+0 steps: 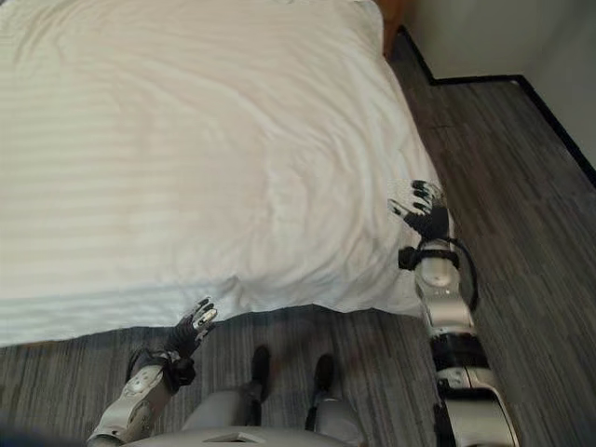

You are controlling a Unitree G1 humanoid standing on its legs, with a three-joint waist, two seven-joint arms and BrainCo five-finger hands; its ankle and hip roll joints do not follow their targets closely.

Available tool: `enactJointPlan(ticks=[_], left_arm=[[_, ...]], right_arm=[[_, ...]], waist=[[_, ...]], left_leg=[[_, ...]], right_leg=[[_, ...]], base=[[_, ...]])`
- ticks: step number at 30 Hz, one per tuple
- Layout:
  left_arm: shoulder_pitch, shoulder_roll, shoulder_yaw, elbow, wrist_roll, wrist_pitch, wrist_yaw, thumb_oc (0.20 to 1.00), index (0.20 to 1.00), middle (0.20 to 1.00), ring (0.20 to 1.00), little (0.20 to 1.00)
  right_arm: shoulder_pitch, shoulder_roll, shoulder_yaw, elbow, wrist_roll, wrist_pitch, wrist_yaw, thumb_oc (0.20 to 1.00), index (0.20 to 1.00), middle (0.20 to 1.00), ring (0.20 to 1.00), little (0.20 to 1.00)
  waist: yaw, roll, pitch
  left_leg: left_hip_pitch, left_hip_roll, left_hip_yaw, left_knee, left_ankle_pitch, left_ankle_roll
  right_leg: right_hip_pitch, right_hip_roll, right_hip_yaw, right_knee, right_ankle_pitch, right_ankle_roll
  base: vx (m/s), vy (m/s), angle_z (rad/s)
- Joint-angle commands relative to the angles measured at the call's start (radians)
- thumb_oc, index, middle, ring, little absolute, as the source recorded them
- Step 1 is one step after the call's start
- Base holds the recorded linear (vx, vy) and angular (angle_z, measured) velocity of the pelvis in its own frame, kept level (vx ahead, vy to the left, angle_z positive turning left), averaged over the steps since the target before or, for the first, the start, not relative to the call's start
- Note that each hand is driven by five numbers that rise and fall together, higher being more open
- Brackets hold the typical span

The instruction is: Making the bed.

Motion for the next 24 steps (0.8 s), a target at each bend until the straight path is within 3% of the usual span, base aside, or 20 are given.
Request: enactJointPlan(ticks=[1, 3, 4, 6, 8, 9, 10, 11, 12, 13, 15, 16, 18, 19, 20, 23, 24], left_arm=[[-0.081, 0.045, -0.034, -0.029, -0.018, -0.074, 0.029, 1.000, 1.000, 1.000, 1.000, 1.000], [-0.090, 0.044, -0.036, -0.031, -0.024, -0.081, 0.034, 1.000, 1.000, 1.000, 1.000, 1.000], [-0.092, 0.044, -0.039, -0.036, -0.032, -0.092, 0.041, 1.000, 1.000, 1.000, 1.000, 1.000], [-0.095, 0.038, -0.042, -0.027, -0.033, -0.095, 0.049, 1.000, 1.000, 1.000, 1.000, 1.000], [-0.101, 0.022, -0.051, -0.017, -0.044, -0.102, 0.053, 1.000, 1.000, 1.000, 1.000, 1.000], [-0.089, 0.007, -0.062, -0.015, -0.043, -0.103, 0.048, 1.000, 1.000, 1.000, 1.000, 1.000], [-0.090, 0.005, -0.064, -0.015, -0.043, -0.104, 0.048, 1.000, 1.000, 1.000, 1.000, 1.000], [-0.079, -0.016, -0.077, 0.008, -0.040, -0.097, 0.040, 1.000, 1.000, 1.000, 1.000, 1.000], [-0.081, -0.019, -0.080, 0.010, -0.039, -0.098, 0.039, 1.000, 1.000, 1.000, 1.000, 1.000], [-0.084, -0.036, -0.085, 0.041, -0.028, -0.093, 0.035, 1.000, 1.000, 1.000, 1.000, 1.000], [-0.085, -0.050, -0.088, 0.051, -0.021, -0.088, 0.032, 1.000, 1.000, 1.000, 1.000, 1.000], [-0.086, -0.062, -0.084, 0.072, -0.013, -0.085, 0.030, 1.000, 1.000, 1.000, 1.000, 1.000], [-0.090, -0.070, -0.084, 0.084, -0.017, -0.087, 0.031, 1.000, 1.000, 1.000, 1.000, 1.000], [-0.094, -0.082, -0.082, 0.092, -0.026, -0.088, 0.028, 1.000, 1.000, 1.000, 1.000, 1.000], [-0.096, -0.082, -0.085, 0.093, -0.026, -0.088, 0.028, 1.000, 1.000, 1.000, 1.000, 1.000], [-0.121, -0.129, -0.087, 0.159, -0.056, -0.092, 0.034, 1.000, 1.000, 1.000, 1.000, 1.000], [-0.122, -0.131, -0.088, 0.161, -0.057, -0.093, 0.034, 1.000, 1.000, 1.000, 1.000, 1.000]], right_arm=[[-0.182, -0.028, 0.026, 0.034, 0.152, -0.094, -0.036, 0.200, 0.200, 0.200, 0.200, 0.200], [-0.206, -0.049, 0.033, 0.066, 0.146, -0.089, -0.036, 0.200, 0.200, 0.200, 0.200, 0.200], [-0.249, -0.064, 0.012, 0.103, 0.186, -0.101, -0.058, 0.200, 0.200, 0.200, 0.200, 0.200], [-0.260, -0.075, -0.009, 0.123, 0.211, -0.109, -0.067, 0.200, 0.200, 0.200, 0.200, 0.200], [-0.258, -0.114, -0.048, 0.150, 0.245, -0.117, -0.078, 0.200, 0.200, 0.200, 0.200, 0.200], [-0.236, -0.194, -0.091, 0.191, 0.247, -0.115, -0.083, 0.200, 0.200, 0.200, 0.200, 0.200], [-0.236, -0.198, -0.092, 0.193, 0.248, -0.115, -0.081, 0.200, 0.200, 0.200, 0.200, 0.200], [-0.219, -0.253, -0.114, 0.213, 0.249, -0.113, -0.086, 0.200, 0.200, 0.200, 0.200, 0.200], [-0.218, -0.258, -0.115, 0.216, 0.250, -0.114, -0.084, 0.200, 0.200, 0.200, 0.200, 0.200], [-0.189, -0.302, -0.131, 0.200, 0.234, -0.117, -0.093, 0.200, 0.200, 0.200, 0.200, 0.200], [-0.146, -0.329, -0.163, 0.184, 0.218, -0.115, -0.097, 0.200, 0.200, 0.200, 0.200, 0.200], [-0.076, -0.384, -0.247, 0.166, 0.215, -0.122, -0.119, 0.200, 0.200, 0.200, 0.200, 0.200], [-0.056, -0.409, -0.279, 0.179, 0.226, -0.125, -0.121, 0.200, 0.200, 0.200, 0.200, 0.200], [-0.012, -0.474, -0.355, 0.199, 0.245, -0.133, -0.131, 0.200, 0.200, 0.200, 0.200, 0.200], [-0.009, -0.477, -0.359, 0.200, 0.247, -0.134, -0.128, 0.200, 0.200, 0.200, 0.200, 0.200], [0.064, -0.536, -0.427, 0.258, 0.259, -0.129, -0.124, 0.200, 0.200, 0.200, 0.200, 0.200], [0.065, -0.536, -0.428, 0.256, 0.258, -0.128, -0.125, 0.200, 0.200, 0.200, 0.200, 0.200]], waist=[[0.044, 0.019, 0.085], [0.048, 0.032, 0.094], [0.055, 0.062, 0.114], [0.053, 0.081, 0.118], [0.046, 0.125, 0.130], [0.030, 0.162, 0.136], [0.031, 0.165, 0.135], [0.011, 0.195, 0.139], [0.015, 0.198, 0.137], [-0.005, 0.220, 0.139], [-0.018, 0.228, 0.143], [-0.063, 0.237, 0.148], [-0.072, 0.243, 0.150], [-0.107, 0.252, 0.150], [-0.105, 0.253, 0.152], [-0.169, 0.271, 0.158], [-0.167, 0.271, 0.158]], left_leg=[[-0.024, 0.015, -0.035, 0.006, -0.026, -0.073], [-0.041, 0.013, -0.040, 0.006, -0.019, -0.078], [-0.074, 0.007, -0.043, 0.006, -0.007, -0.085], [-0.096, 0.007, -0.040, 0.006, -0.001, -0.089], [-0.130, 0.004, -0.029, 0.006, 0.007, -0.097], [-0.152, -0.003, -0.016, 0.006, 0.004, -0.107], [-0.158, -0.003, -0.015, 0.006, 0.011, -0.106], [-0.173, -0.008, -0.002, 0.006, 0.011, -0.106], [-0.175, -0.008, 0.000, 0.006, 0.011, -0.105], [-0.175, -0.008, 0.017, 0.006, 0.005, -0.102], [-0.169, -0.009, 0.027, 0.006, -0.001, -0.098], [-0.151, -0.012, 0.045, 0.006, -0.019, -0.091], [-0.150, -0.014, 0.053, 0.006, -0.016, -0.088], [-0.131, -0.019, 0.069, 0.006, -0.037, -0.080], [-0.134, -0.019, 0.070, 0.006, -0.029, -0.079], [-0.118, -0.022, 0.114, 0.006, -0.043, -0.063], [-0.117, -0.022, 0.117, 0.006, -0.044, -0.063]], right_leg=[[-0.007, -0.120, 0.014, 0.017, 0.015, 0.090], [-0.023, -0.120, 0.011, 0.017, 0.017, 0.088], [-0.053, -0.124, 0.010, 0.017, 0.021, 0.086], [-0.076, -0.127, 0.010, 0.017, 0.025, 0.085], [-0.111, -0.137, 0.020, 0.017, 0.031, 0.086], [-0.135, -0.149, 0.027, 0.017, 0.029, 0.091], [-0.141, -0.149, 0.027, 0.017, 0.036, 0.091], [-0.165, -0.157, 0.041, 0.017, 0.043, 0.095], [-0.167, -0.157, 0.043, 0.017, 0.043, 0.095], [-0.183, -0.161, 0.063, 0.017, 0.048, 0.099], [-0.186, -0.162, 0.080, 0.017, 0.049, 0.100], [-0.186, -0.163, 0.106, 0.017, 0.046, 0.101], [-0.193, -0.167, 0.118, 0.017, 0.056, 0.101], [-0.194, -0.170, 0.142, 0.019, 0.048, 0.103], [-0.197, -0.170, 0.143, 0.018, 0.056, 0.102], [-0.223, -0.168, 0.205, 0.018, 0.068, 0.104], [-0.224, -0.167, 0.208, 0.018, 0.069, 0.104]], base=[[-0.09, 0.006, 0.26], [-0.10, 0.007, 0.22], [-0.10, 0.028, 0.22], [-0.08, 0.028, 0.19], [-0.08, 0.086, 0.07], [-0.07, 0.106, 0.09], [-0.09, 0.128, 0.00], [-0.07, 0.088, -0.10], [-0.06, 0.151, -0.26], [-0.02, 0.073, -0.22], [0.01, 0.078, -0.23], [0.01, 0.065, -0.27], [0.00, 0.057, -0.27], [0.00, 0.050, -0.26], [0.02, 0.045, -0.30], [-0.03, 0.049, -0.64], [0.02, 0.034, -0.74]])
